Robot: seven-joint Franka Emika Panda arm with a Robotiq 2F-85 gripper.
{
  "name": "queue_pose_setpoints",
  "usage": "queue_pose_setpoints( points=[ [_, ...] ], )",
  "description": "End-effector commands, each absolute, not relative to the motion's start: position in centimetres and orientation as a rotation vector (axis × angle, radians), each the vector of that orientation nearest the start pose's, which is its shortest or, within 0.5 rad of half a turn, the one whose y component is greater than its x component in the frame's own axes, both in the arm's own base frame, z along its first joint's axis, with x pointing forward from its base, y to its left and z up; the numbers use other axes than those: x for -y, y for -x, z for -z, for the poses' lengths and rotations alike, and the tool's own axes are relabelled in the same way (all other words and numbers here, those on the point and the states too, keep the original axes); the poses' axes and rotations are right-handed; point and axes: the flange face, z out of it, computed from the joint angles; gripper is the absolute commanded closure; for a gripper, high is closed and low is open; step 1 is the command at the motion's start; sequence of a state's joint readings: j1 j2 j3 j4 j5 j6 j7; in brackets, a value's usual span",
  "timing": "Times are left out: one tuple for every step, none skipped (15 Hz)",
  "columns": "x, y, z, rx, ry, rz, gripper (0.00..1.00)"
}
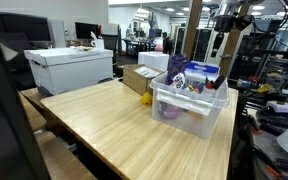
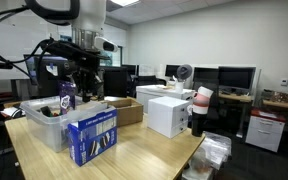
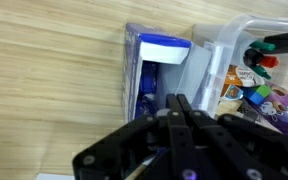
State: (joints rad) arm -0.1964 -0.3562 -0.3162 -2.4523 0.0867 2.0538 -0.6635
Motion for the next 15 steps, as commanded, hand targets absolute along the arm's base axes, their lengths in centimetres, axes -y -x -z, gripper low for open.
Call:
queue_pose_setpoints(
  points=[
    [17.5, -37.0, -43.4, 0.286, 2.94, 0.127, 0.96],
    [16.8, -37.2, -43.6, 0.314, 2.934, 0.133, 0.9],
    [16.0, -37.4, -43.8, 0.331, 2.931, 0.148, 0.71],
    [15.0, -37.6, -44.0, 0.366, 2.926, 0.149, 0.7],
    [14.4, -37.7, -44.1, 0.385, 2.926, 0.15, 0.67],
    [13.4, -37.8, -44.1, 0.432, 2.929, 0.151, 0.59],
    [12.9, -37.8, -44.1, 0.461, 2.923, 0.148, 0.55],
    [12.2, -37.9, -44.1, 0.491, 2.916, 0.147, 0.49],
    [11.7, -37.8, -44.1, 0.519, 2.902, 0.144, 0.43],
    [11.3, -37.8, -44.1, 0.533, 2.893, 0.148, 0.38],
    [10.9, -37.7, -44.0, 0.537, 2.892, 0.151, 0.32],
    [10.6, -37.7, -43.8, 0.546, 2.894, 0.157, 0.28],
    [10.2, -37.6, -43.6, 0.556, 2.892, 0.154, 0.22],
    [9.9, -37.5, -43.4, 0.583, 2.88, 0.149, 0.16],
    [9.6, -37.5, -43.3, 0.603, 2.87, 0.145, 0.11]
  ],
)
